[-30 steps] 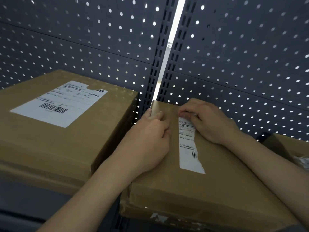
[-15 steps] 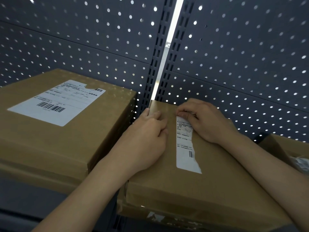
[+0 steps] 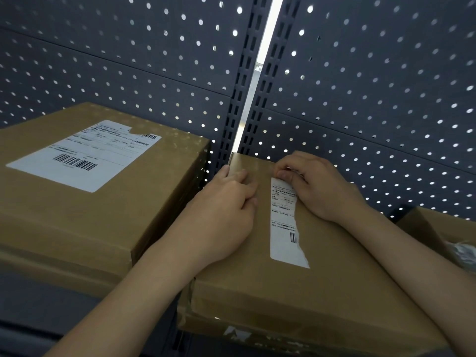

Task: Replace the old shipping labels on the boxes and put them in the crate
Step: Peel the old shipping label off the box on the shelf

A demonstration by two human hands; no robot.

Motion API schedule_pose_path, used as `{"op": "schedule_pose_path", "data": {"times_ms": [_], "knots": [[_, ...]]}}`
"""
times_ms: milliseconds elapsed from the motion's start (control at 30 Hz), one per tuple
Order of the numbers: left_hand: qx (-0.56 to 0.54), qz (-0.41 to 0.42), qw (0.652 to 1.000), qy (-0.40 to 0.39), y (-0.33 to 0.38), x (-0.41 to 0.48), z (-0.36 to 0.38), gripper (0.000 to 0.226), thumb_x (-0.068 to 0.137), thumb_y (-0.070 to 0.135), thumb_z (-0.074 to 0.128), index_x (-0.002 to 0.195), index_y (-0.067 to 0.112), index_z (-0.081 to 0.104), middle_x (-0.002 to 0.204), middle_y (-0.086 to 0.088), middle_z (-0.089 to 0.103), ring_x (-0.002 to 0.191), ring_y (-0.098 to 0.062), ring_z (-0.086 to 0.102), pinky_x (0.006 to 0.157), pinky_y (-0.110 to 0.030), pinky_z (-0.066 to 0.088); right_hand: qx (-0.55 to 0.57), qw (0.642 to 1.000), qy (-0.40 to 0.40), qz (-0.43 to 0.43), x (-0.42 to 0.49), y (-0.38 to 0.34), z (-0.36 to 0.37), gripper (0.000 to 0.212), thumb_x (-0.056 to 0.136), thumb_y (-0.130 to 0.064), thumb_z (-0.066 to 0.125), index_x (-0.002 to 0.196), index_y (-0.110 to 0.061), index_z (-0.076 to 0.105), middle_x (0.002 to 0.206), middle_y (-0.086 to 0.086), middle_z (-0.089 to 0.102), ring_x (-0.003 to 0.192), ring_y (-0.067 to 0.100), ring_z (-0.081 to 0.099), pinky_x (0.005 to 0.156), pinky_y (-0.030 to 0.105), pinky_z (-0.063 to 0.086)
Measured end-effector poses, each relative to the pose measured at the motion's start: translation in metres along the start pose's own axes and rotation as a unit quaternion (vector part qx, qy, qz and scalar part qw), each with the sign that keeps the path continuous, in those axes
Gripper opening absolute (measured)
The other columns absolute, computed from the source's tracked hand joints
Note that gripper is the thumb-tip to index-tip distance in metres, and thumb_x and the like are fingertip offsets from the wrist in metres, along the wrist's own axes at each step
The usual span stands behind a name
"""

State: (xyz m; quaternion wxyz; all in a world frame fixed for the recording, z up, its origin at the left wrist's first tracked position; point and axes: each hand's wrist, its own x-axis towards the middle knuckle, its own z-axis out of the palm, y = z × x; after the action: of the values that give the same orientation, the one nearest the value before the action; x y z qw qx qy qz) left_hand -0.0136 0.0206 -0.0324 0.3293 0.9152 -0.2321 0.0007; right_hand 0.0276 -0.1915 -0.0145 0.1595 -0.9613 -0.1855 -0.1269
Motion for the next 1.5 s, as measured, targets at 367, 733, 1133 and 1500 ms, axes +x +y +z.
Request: {"op": "schedule_pose_path", "data": {"times_ms": [367, 733, 1133, 1500], "knots": [[0.002, 0.005, 1.000, -0.001, -0.002, 0.001, 0.002, 0.040, 0.103, 0.030, 0.035, 0.141, 0.028, 0.045, 0.160, 0.011, 0.016, 0.149, -0.013, -0.003, 0.118, -0.034, 0.012, -0.078, 0.996, -0.027, -0.018, 0.001, -0.007, 0.000, 0.017, 0.099, -0.032, 0.046, 0.103, -0.029, 0.063, 0.098, -0.010, 0.057, 0.092, 0.017, 0.058, 0.079, 0.045, 0.049], [0.012, 0.002, 1.000, -0.001, 0.001, 0.001, 0.000, 0.041, 0.103, 0.030, 0.035, 0.142, 0.027, 0.046, 0.160, 0.011, 0.016, 0.149, -0.013, -0.002, 0.117, -0.033, 0.013, -0.099, 0.995, -0.024, -0.014, -0.001, -0.012, -0.002, 0.019, 0.100, -0.032, 0.046, 0.109, -0.028, 0.062, 0.101, -0.011, 0.057, 0.092, 0.019, 0.057, 0.080, 0.043, 0.049], [0.012, 0.003, 1.000, -0.001, 0.002, -0.001, -0.001, 0.039, 0.103, 0.029, 0.035, 0.140, 0.024, 0.048, 0.158, 0.012, 0.021, 0.149, -0.012, -0.002, 0.116, -0.034, 0.016, -0.105, 0.994, -0.032, -0.017, 0.000, -0.014, -0.003, 0.015, 0.100, -0.029, 0.046, 0.105, -0.026, 0.060, 0.096, -0.010, 0.054, 0.089, 0.021, 0.056, 0.078, 0.045, 0.049], [0.019, 0.007, 1.000, 0.001, 0.002, -0.001, -0.001, 0.038, 0.103, 0.028, 0.033, 0.137, 0.023, 0.051, 0.153, 0.011, 0.029, 0.148, -0.013, 0.000, 0.112, -0.030, 0.022, -0.064, 0.998, -0.024, 0.004, 0.000, -0.007, 0.000, 0.015, 0.100, -0.028, 0.047, 0.103, -0.026, 0.062, 0.100, -0.006, 0.059, 0.094, 0.019, 0.057, 0.083, 0.046, 0.048]]}}
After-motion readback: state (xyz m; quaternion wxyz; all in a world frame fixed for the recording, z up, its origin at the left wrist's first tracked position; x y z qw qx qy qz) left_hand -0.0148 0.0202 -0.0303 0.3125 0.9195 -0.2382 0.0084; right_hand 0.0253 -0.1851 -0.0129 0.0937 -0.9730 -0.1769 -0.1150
